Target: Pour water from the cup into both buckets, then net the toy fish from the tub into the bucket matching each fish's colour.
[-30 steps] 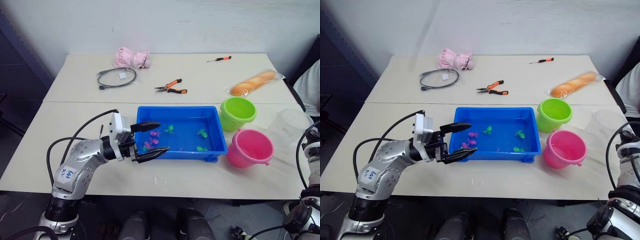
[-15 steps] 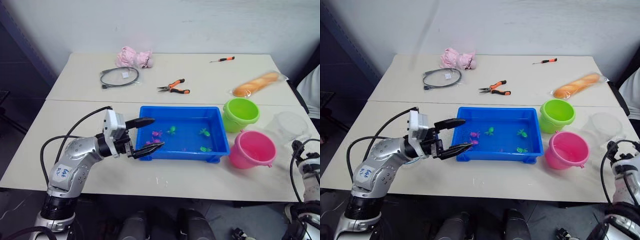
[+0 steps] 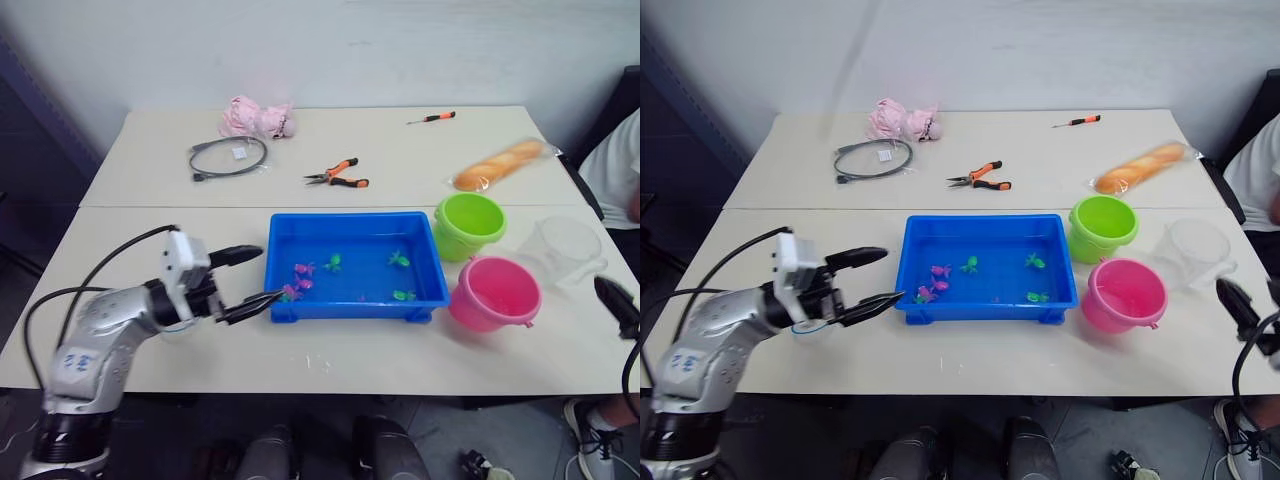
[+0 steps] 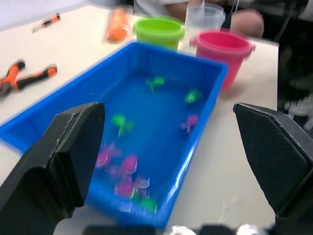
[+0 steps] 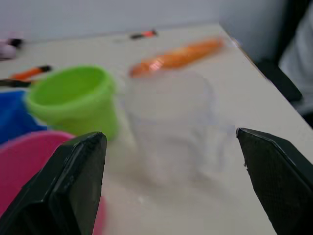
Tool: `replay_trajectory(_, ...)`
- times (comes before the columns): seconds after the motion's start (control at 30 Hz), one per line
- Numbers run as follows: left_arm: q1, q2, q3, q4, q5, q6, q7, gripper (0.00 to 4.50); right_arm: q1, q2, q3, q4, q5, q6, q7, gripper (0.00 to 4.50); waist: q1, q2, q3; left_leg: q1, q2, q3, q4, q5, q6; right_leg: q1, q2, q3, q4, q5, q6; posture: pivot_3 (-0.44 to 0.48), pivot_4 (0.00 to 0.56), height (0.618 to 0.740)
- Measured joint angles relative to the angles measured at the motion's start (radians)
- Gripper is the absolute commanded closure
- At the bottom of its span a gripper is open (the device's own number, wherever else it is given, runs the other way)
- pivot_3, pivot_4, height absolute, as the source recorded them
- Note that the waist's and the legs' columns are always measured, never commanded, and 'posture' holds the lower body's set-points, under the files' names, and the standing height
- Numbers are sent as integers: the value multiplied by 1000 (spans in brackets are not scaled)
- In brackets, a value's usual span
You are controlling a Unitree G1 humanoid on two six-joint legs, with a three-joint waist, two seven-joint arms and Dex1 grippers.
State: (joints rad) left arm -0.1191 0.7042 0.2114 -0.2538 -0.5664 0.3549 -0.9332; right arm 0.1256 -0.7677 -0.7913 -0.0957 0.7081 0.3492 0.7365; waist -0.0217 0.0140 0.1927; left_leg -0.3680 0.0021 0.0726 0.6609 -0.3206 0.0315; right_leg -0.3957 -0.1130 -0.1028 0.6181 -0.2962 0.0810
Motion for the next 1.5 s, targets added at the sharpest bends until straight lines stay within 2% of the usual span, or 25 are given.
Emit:
replay_trajectory(0.07, 27, 37, 60, 39, 7, -8, -14, 0, -2, -58, -4, -75, 3, -17, 51, 78, 5, -4, 0, 0, 1, -4, 0, -1, -1, 0, 0, -3, 0, -1, -1, 0, 150, 740)
replay_trajectory(0.1, 81, 75, 100, 37, 5, -4, -34, 0, -7, -66, 5, -118, 20, -27, 104, 78, 9, -9, 1, -1, 3, -5, -1, -1, -2, 0, 1, -4, -1, -1, -3, 0, 150, 740)
replay_trajectory(0.2, 230, 102, 198, 58, 6, 14, -42, 0, -41, -33, 54, -214, 89, -39, 168, 78, 15, -9, 1, -2, 4, -5, -2, -2, -5, 0, 1, -4, -5, -2, -3, 0, 150, 740)
replay_trajectory(0.33, 339, 72, 311, 73, 26, 0, 19, 0, -36, -23, 199, -302, 54, -68, 215, 78, 35, -9, 2, -3, 3, -5, -2, -5, -4, 0, 0, -4, -9, -2, -3, 0, 150, 740)
replay_trajectory(0.4, 426, 44, 399, 122, 79, -34, 79, 0, -49, 48, 256, -304, 36, -112, 221, 78, 38, -10, 2, -3, 3, -5, -2, -7, -3, 0, 0, -4, -11, -2, -3, 0, 150, 740)
replay_trajectory(0.47, 484, 17, 456, 145, 103, -42, 127, 0, -36, 58, 294, -296, -3, -164, 254, 78, 44, -9, 2, -4, 2, -4, -2, -8, -1, 0, -1, -4, -12, -2, -3, 0, 150, 740)
replay_trajectory(0.63, 584, -73, 595, 102, 94, 96, 295, 0, -24, 103, 383, -268, -137, -405, 371, 78, 46, -12, 1, -3, 2, -5, -2, -11, 1, 3, -1, -4, -15, -1, -3, 0, 150, 740)
replay_trajectory(0.77, 595, -101, 589, -11, 51, 246, 375, 0, 12, 117, 454, -213, -157, -491, 460, 78, 49, -13, 2, -3, 1, -5, 0, -12, 0, 4, -1, -4, -15, -1, -3, 0, 150, 740)
replay_trajectory(0.83, 562, -101, 556, -78, 17, 324, 405, 0, 13, 117, 471, -211, -156, -513, 487, 78, 47, -12, 2, -3, 2, -5, 1, -12, -2, 4, -1, -3, -15, -1, -2, 0, 150, 740)
replay_trajectory(0.97, 403, -78, 471, -136, -9, 442, 487, 0, 7, 112, 480, -216, -135, -503, 495, 78, 46, -13, 2, -1, 2, -5, 1, -11, -3, 3, -1, -4, -10, -1, -2, 0, 150, 740)
replay_trajectory(1.1, 143, -51, 297, -106, 14, 560, 579, 0, 14, 75, 503, -285, -98, -406, 466, 78, 47, -12, 2, -1, 2, -5, 1, -6, -9, 2, -1, -4, -6, -1, -2, 0, 150, 740)
replay_trajectory(1.23, -42, -59, 162, 6, 53, 630, 635, 0, 12, 70, 508, -337, -91, -356, 413, 78, 41, -12, 2, -2, 1, -4, 1, -4, -5, 2, 0, -4, -6, -1, -1, 0, 150, 740)
replay_trajectory(1.5, -241, -99, 7, 280, 164, 592, 649, 0, 13, 71, 510, -397, -117, -323, 311, 78, 51, -14, 2, -2, 0, -4, 2, -4, -5, 2, 0, -5, -5, 0, 0, 0, 150, 740)
